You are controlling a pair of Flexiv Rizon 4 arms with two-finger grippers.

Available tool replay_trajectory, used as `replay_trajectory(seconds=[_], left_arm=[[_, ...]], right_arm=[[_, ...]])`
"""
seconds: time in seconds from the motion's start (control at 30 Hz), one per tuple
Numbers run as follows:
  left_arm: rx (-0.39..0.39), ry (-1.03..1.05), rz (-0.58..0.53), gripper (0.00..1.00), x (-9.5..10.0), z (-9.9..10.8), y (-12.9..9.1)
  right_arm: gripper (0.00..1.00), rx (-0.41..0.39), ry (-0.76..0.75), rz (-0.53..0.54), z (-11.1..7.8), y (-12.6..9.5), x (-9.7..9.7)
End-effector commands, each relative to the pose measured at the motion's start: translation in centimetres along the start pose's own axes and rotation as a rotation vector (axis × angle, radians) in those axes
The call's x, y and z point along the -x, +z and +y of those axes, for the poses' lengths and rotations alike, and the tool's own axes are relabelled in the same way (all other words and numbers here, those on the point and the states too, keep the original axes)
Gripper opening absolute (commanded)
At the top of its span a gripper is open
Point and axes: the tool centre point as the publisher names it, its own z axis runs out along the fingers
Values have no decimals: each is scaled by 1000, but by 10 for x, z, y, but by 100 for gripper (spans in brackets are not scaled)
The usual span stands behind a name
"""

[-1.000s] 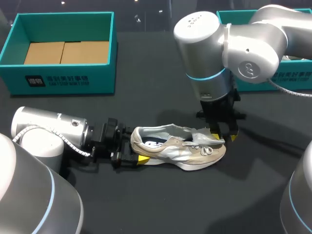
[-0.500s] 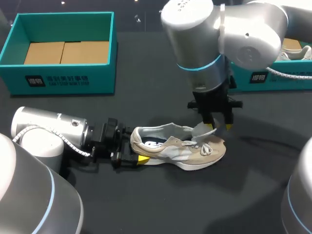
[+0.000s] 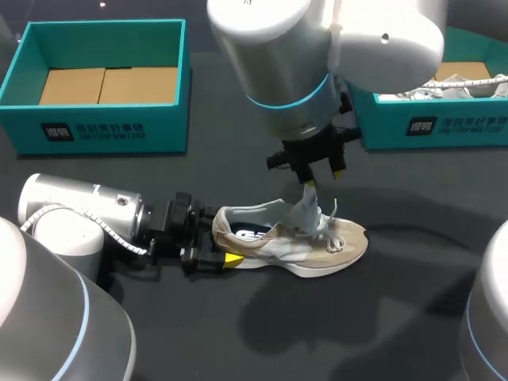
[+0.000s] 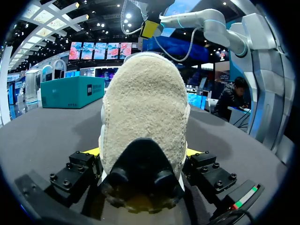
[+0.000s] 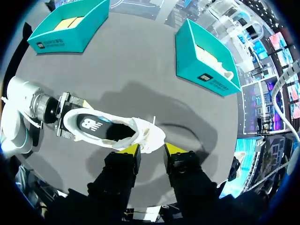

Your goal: Take the shoe out of the shoebox, open the shoe tongue, remove and reinsert the insole, then place the shoe into the shoebox

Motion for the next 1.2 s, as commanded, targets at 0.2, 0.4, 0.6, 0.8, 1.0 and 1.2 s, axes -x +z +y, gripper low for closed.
replay_trajectory(seconds=[0.2,0.4,0.6,0.8,1.0,1.2], left_arm=[[-1,0,-2,0,-1,0,-1],[-1,0,-2,0,-1,0,-1],[-1,0,-2,0,-1,0,-1],[-1,0,-2,0,-1,0,-1],[-1,0,-2,0,-1,0,-1],[-1,0,-2,0,-1,0,-1]], right_arm=[[0,119,-442,182,5,-18,-36],[0,159,-535,206,0,-22,-41],[0,159,-535,206,0,-22,-41],[0,204,-985,290,25,-15,-98],[0,152,-1123,340,25,1,-114],[0,152,-1123,340,25,1,-114]])
